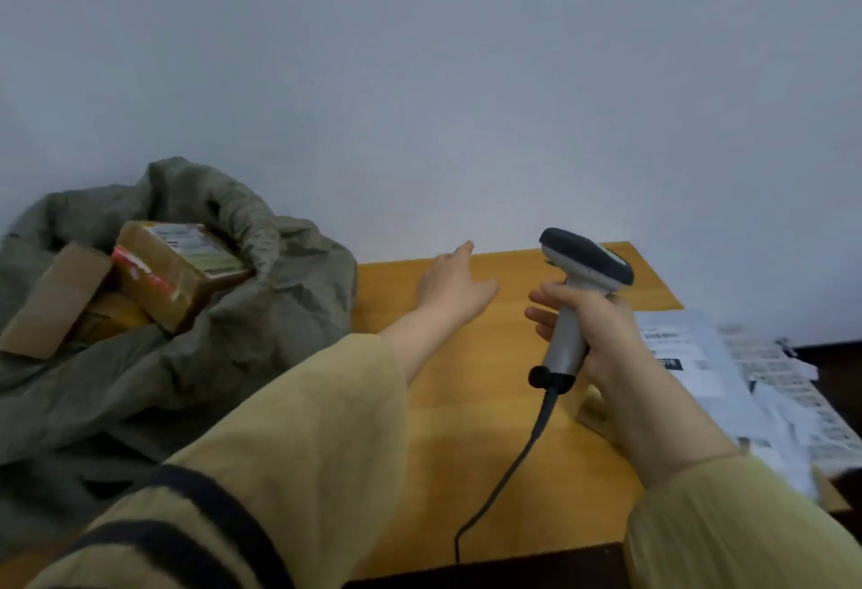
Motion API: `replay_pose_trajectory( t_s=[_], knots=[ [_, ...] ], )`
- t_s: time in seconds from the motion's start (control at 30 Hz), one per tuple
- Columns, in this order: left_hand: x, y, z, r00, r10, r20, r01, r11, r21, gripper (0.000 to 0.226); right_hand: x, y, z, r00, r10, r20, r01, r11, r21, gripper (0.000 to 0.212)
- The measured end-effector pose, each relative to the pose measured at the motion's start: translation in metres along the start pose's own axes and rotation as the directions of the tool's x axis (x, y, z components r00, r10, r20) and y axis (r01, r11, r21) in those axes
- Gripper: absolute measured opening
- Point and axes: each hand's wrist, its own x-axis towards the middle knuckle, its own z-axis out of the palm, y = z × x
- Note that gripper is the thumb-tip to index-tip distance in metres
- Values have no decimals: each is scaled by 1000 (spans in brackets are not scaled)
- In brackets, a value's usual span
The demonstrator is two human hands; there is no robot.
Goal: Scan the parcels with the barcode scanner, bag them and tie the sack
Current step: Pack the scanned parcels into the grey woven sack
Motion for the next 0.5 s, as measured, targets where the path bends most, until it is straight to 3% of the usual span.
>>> replay_pose_trajectory(
  t_s=[0.3,0.5],
  knots=[
    [-1,64,130,923,-161,349,223,964,-145,77,28,-11,-169,954,-10,-298,-15,996,-83,16],
    [5,90,200,862,-291,415,397,897,-195,75,66,-8,-263,902,53,-427,-80,996,-46,19]
  ],
)
